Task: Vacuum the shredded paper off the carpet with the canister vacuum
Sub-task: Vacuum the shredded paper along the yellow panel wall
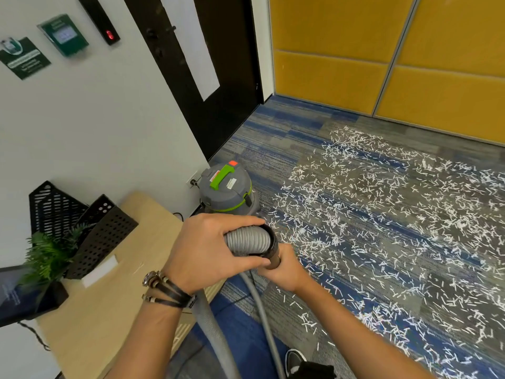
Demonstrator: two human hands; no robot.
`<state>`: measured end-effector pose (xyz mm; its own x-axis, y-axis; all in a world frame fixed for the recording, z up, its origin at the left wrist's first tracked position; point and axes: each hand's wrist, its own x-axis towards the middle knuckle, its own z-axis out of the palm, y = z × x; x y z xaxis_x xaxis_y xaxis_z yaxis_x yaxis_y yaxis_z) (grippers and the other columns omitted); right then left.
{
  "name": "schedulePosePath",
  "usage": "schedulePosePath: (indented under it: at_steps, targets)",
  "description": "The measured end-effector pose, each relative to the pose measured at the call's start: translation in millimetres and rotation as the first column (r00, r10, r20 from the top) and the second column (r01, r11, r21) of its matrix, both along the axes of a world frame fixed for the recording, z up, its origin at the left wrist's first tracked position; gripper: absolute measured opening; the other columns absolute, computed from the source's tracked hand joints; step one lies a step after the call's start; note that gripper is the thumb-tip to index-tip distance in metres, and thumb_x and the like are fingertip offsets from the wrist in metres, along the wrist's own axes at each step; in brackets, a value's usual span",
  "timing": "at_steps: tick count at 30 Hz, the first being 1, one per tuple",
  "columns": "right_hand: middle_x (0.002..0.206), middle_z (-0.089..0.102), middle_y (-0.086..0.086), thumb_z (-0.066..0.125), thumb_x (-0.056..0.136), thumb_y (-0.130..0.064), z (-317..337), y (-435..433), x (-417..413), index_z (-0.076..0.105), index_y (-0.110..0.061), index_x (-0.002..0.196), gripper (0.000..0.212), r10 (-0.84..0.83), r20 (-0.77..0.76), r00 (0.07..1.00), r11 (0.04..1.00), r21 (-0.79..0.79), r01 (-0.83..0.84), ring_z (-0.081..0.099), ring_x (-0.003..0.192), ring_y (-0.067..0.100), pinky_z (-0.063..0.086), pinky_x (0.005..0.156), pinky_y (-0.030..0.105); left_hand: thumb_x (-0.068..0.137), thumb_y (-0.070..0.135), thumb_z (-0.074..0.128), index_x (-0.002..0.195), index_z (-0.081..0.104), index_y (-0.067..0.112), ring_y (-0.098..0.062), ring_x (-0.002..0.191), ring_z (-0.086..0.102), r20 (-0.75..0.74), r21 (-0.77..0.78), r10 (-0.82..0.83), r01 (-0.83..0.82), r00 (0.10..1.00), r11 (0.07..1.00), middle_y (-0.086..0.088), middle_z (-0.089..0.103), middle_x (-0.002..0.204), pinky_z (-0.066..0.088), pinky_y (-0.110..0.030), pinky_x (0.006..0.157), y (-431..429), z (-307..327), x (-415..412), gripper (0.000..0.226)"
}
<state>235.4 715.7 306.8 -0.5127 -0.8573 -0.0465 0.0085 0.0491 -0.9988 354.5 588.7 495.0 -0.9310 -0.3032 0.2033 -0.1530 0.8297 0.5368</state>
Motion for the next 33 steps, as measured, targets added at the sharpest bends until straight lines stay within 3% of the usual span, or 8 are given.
schedulePosePath:
  at_steps: [4,10,17,20,23,25,30,33]
  targets:
    - [0.053,0.044,-0.014,0.069,0.070,-0.014,19,-1,3,0.052,-0.028,0.058,0.025,-0.058,-0.024,0.998,0.998,-0.024,0.057,0.034,0.052,0.001,0.028,0.049,0.020,0.064,0.060,0.093,0.120,0.077,0.041,0.013,0.103,0.068,-0.091,-0.008,0.020,-0.021,0.996,1.000,0.026,0.076,0.110,0.058,-0.024,0.090,3,8,7,0.061]
    - [0.053,0.048,-0.019,0.071,0.074,0.014,25,-15,-13,0.058,-0.046,0.062,0.062,-0.061,-0.105,0.993,0.998,-0.029,0.058,0.035,0.051,-0.001,0.028,0.052,0.015,0.065,0.063,0.089,0.119,0.078,0.041,0.007,0.103,0.071,-0.105,0.045,0.108,-0.103,0.989,0.994,0.024,0.077,0.111,0.061,-0.034,0.092,-8,7,9,0.060]
    - [0.055,0.048,-0.019,0.077,0.078,0.004,0,-27,-28,0.050,-0.032,0.063,0.047,-0.009,-0.164,0.986,0.999,0.045,0.017,0.038,0.054,-0.001,0.031,0.054,0.025,0.064,0.066,0.085,0.118,0.077,0.045,0.012,0.098,0.068,0.018,0.013,0.159,-0.160,0.987,0.987,0.025,0.077,0.107,0.057,-0.021,0.087,-7,-23,-2,0.058]
    - [0.053,0.045,-0.019,0.072,0.074,-0.008,5,-20,-18,0.053,-0.035,0.059,0.037,-0.005,-0.128,0.992,0.999,0.045,0.010,0.036,0.052,-0.002,0.030,0.053,0.020,0.062,0.059,0.095,0.117,0.077,0.045,0.018,0.094,0.065,0.020,0.018,0.153,-0.153,0.988,0.988,0.027,0.076,0.104,0.050,-0.009,0.085,-3,-25,4,0.059]
    - [0.052,0.045,-0.020,0.069,0.073,-0.025,12,-14,-4,0.055,-0.041,0.059,0.025,0.009,-0.075,0.997,1.000,0.013,-0.008,0.035,0.052,-0.003,0.028,0.052,0.017,0.061,0.061,0.094,0.116,0.077,0.048,0.015,0.095,0.066,0.000,0.029,0.128,-0.128,0.992,0.991,0.034,0.072,0.102,0.049,-0.008,0.085,-1,-14,12,0.060]
    - [0.052,0.042,-0.020,0.068,0.072,-0.019,9,-13,4,0.054,-0.042,0.059,0.030,0.011,-0.043,0.999,1.000,0.007,-0.011,0.032,0.053,-0.004,0.027,0.052,0.023,0.061,0.063,0.090,0.116,0.076,0.048,0.017,0.095,0.065,-0.008,-0.008,0.113,-0.113,0.994,0.994,0.040,0.067,0.100,0.047,-0.006,0.085,2,-7,15,0.059]
    - [0.059,0.044,-0.017,0.072,0.074,-0.030,3,-7,21,0.052,-0.026,0.064,0.023,0.018,-0.005,1.000,1.000,-0.012,-0.018,0.035,0.060,0.002,0.028,0.054,0.026,0.059,0.062,0.091,0.113,0.078,0.045,0.019,0.089,0.063,0.016,-0.014,0.095,-0.095,0.995,0.995,0.036,0.072,0.098,0.053,-0.015,0.083,10,-2,26,0.058]
    - [0.063,0.047,-0.013,0.074,0.077,-0.016,-3,4,24,0.054,-0.007,0.069,0.023,0.058,-0.036,0.998,0.998,0.020,-0.057,0.039,0.062,0.005,0.031,0.056,0.030,0.059,0.062,0.093,0.113,0.079,0.044,0.011,0.093,0.070,0.023,0.075,0.074,-0.076,0.997,0.994,0.029,0.076,0.103,0.058,-0.024,0.084,15,-4,36,0.059]
